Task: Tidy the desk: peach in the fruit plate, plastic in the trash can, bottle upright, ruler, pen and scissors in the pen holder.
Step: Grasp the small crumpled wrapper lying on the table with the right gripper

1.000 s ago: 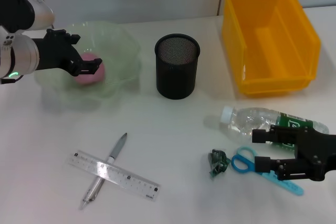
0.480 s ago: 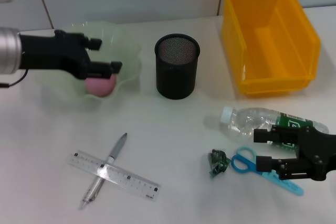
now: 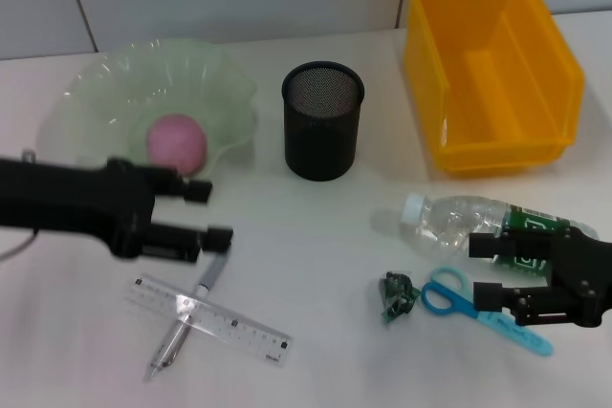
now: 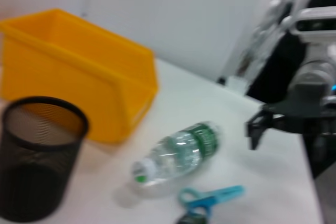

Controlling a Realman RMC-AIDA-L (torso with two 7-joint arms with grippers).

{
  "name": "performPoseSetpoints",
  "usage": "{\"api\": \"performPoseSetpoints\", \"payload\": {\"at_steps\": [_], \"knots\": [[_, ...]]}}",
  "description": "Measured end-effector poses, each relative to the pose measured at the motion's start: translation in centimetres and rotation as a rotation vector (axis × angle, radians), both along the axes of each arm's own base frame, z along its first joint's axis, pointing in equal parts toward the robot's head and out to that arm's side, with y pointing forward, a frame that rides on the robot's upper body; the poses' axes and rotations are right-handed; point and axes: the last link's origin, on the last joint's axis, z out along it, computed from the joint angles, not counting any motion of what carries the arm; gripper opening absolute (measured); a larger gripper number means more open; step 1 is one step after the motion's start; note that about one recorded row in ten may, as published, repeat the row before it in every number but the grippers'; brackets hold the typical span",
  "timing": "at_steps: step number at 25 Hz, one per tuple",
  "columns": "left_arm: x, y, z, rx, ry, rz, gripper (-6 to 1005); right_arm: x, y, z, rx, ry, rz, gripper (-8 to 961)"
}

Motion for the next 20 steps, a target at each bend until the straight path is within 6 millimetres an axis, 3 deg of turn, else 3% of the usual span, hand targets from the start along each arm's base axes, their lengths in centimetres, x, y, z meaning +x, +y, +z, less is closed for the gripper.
{"api": "performPoseSetpoints", "payload": {"at_steps": [7,20], "knots": [[-1.6,-2.3,-1.8,-0.029,-0.162,-0.016,777,0.1,0.0,0.4,0.006,0.000,0.003,819],[-2.2,-2.6,-2.5,-0.025,-0.176,-0.004,777,0.1,0.1,0.4,0.013,-0.002,0.005,819]]}}
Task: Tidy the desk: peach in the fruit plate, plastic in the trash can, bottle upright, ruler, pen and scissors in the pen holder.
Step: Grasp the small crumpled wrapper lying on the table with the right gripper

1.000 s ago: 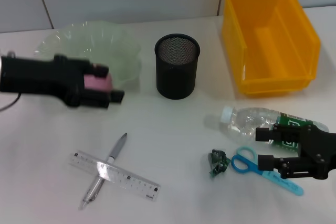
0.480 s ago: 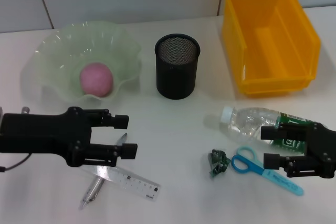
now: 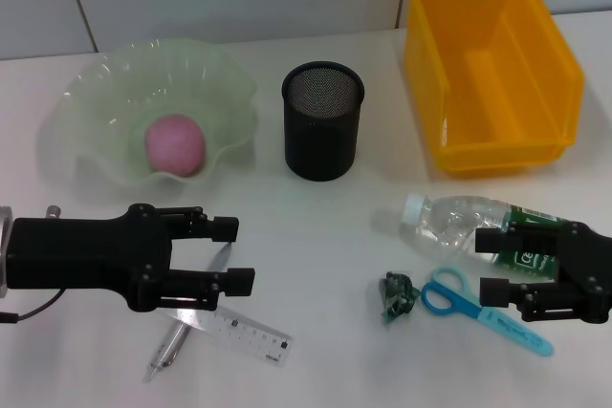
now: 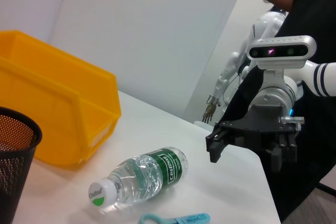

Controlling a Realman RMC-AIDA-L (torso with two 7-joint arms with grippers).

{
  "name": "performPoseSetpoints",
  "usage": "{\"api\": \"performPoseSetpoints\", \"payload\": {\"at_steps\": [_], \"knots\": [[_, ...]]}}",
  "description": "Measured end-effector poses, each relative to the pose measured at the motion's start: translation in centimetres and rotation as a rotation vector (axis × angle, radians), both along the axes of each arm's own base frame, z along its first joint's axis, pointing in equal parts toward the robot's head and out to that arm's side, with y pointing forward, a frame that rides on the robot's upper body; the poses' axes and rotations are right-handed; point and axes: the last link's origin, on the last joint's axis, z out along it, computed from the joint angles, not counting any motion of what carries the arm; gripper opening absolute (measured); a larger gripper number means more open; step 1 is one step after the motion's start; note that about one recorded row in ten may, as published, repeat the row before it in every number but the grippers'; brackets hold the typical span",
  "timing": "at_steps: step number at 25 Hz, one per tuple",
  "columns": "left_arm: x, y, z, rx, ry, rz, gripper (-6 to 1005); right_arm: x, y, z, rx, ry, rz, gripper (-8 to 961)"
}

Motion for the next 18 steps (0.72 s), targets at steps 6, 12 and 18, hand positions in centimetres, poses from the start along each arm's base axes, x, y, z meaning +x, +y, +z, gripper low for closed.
{"api": "performPoseSetpoints", "payload": {"at_steps": [6,12,18], "knots": [[-0.1,-0.1,-0.1,-0.003,0.002,0.001,777,-0.3,0.2,0.3,0.028,0.023,0.007,819],[0.0,-0.1,0.0,-0.004,-0.002,0.001,777,-1.0,1.4,2.2,0.229,0.085,0.033,819],[0.0,-0.1,0.0,-0.003,-0.003,0.001,777,-2.0,3.6,4.4,0.408,0.130,0.030,819]]}}
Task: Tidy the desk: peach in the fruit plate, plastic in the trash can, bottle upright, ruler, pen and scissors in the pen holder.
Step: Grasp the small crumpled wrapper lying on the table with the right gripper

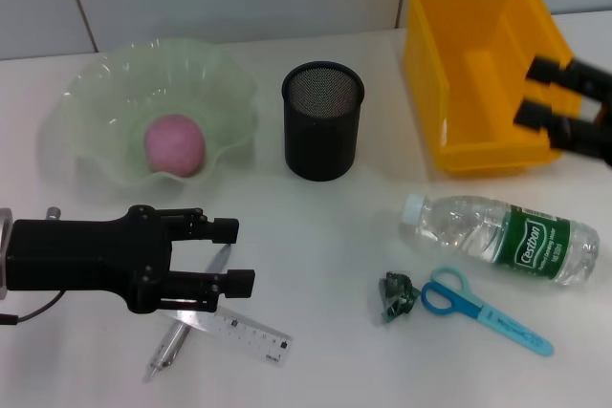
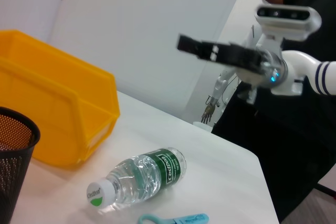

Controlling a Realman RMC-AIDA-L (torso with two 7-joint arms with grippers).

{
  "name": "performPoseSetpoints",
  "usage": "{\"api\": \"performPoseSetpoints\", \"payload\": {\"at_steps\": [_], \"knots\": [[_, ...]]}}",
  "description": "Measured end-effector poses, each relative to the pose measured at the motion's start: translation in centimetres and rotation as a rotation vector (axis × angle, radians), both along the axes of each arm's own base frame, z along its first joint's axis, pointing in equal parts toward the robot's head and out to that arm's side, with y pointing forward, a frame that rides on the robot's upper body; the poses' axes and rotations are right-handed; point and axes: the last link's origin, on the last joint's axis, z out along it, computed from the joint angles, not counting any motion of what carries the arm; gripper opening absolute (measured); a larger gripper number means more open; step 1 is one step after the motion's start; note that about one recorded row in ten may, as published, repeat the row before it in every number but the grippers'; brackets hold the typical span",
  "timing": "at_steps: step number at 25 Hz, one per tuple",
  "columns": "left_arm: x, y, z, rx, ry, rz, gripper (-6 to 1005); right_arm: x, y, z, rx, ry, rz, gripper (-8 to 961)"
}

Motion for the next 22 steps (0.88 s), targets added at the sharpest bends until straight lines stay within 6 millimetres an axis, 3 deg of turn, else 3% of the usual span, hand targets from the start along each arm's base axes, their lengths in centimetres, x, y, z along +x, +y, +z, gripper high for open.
{"api": "performPoseSetpoints", "payload": {"at_steps": [5,9,22], "knots": [[0.0,0.0,0.1,0.000,-0.005,0.006,777,-2.3,2.8,0.1,-0.107,-0.088,0.010,819],[0.1,0.1,0.1,0.000,-0.007,0.007,777,-4.7,4.3,-0.8,-0.262,-0.279,0.044,819],[0.3,0.2,0.3,0.002,-0.016,0.005,778,-9.9,5.7,-4.1,-0.545,-0.806,0.078,816]]}}
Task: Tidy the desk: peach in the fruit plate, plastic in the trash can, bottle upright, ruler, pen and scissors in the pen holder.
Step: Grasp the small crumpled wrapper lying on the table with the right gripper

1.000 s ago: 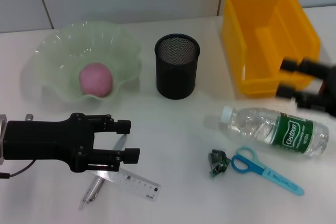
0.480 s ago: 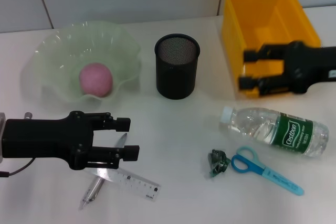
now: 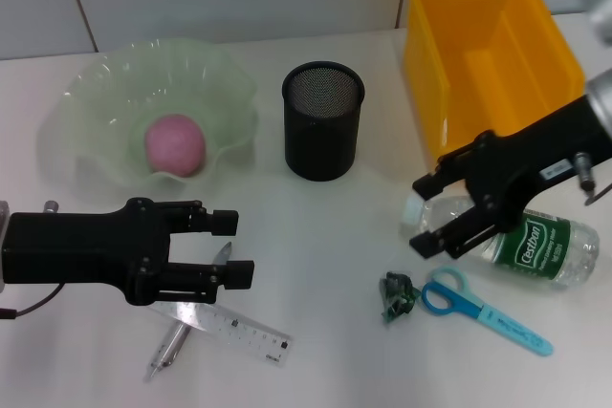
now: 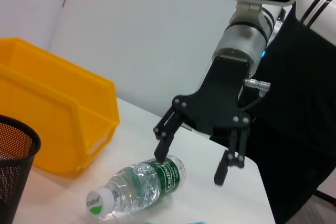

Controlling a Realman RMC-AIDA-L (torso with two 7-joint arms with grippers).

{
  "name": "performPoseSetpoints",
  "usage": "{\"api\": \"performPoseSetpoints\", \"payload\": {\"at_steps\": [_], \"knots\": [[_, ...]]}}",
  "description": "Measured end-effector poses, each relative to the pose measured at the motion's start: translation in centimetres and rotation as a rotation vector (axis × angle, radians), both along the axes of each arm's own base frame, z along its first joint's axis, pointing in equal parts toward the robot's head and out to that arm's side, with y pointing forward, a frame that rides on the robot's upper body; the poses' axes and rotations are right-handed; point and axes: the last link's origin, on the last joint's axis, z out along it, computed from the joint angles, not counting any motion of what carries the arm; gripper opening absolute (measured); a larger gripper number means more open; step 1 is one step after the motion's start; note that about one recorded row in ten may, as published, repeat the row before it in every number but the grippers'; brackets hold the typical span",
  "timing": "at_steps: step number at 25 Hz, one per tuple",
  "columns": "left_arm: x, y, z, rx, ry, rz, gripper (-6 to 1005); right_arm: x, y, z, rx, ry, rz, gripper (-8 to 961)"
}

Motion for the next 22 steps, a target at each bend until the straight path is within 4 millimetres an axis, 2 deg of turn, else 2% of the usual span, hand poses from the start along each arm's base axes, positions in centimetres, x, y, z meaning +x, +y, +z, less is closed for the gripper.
{"api": "performPoseSetpoints", "payload": {"at_steps": [5,12,22], "knots": [[0.1,0.0,0.1,0.001,-0.007,-0.002,778,-1.4,0.4,-1.6,-0.031,-0.107,0.037,814],[0.2,0.0,0.2,0.006,-0.016,-0.003,778,-2.3,0.5,-4.0,-0.080,-0.247,0.089,812],[0.0,0.0,0.2,0.006,-0.015,0.001,778,-2.1,0.6,-6.5,-0.095,-0.354,0.121,808]]}}
